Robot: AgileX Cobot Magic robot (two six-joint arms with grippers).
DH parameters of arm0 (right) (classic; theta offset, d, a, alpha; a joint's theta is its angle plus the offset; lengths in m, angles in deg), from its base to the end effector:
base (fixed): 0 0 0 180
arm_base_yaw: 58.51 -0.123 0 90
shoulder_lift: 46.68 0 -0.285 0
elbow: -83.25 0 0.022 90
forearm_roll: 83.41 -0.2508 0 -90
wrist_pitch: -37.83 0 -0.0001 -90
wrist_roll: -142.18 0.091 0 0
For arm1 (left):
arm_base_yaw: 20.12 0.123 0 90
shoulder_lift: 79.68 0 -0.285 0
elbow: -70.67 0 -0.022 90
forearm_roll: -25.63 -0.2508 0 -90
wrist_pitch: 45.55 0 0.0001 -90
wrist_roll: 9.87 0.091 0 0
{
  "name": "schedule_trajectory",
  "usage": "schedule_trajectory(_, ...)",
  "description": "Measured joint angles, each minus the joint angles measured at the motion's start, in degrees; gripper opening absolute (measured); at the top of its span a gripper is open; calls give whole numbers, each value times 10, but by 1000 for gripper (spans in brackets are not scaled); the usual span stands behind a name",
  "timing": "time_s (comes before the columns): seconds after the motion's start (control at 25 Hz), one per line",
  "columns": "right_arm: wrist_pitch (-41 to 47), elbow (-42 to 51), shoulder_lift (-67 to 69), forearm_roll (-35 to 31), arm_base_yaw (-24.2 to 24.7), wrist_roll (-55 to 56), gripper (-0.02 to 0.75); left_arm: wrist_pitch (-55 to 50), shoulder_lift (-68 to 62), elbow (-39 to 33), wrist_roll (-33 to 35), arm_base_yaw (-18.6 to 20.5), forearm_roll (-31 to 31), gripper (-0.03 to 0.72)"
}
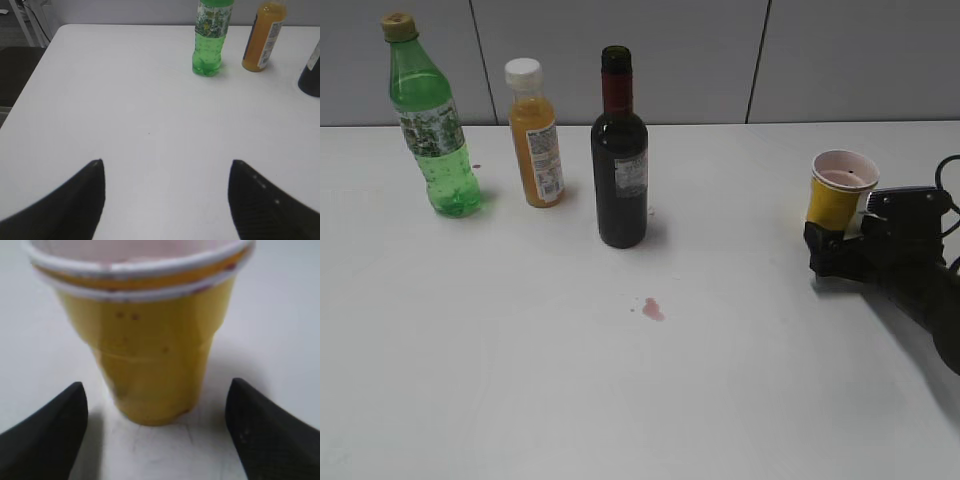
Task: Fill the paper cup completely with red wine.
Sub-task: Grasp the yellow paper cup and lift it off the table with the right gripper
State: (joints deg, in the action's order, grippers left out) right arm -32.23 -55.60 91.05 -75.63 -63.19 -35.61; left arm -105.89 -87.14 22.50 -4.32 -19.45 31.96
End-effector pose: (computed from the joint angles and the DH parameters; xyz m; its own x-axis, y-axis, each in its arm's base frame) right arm 0.3211 0.0379 0.0349 -0.3227 -0.0344 -0.9459 -0.2034 0.9785 0.0339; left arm -0.0064 -0.0088 0.2802 -0.4320 0.0368 -0.9011 0.0928 0.9957 -0.0039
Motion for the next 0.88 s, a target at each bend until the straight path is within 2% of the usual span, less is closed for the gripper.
schedule_trajectory(0.64,-62,-107,87,-7,0,-15,655,0,0,0,0,0,0,582)
schedule_trajectory(0.88,-75,-124,102,-3,0,-16,630,0,0,0,0,0,0,582)
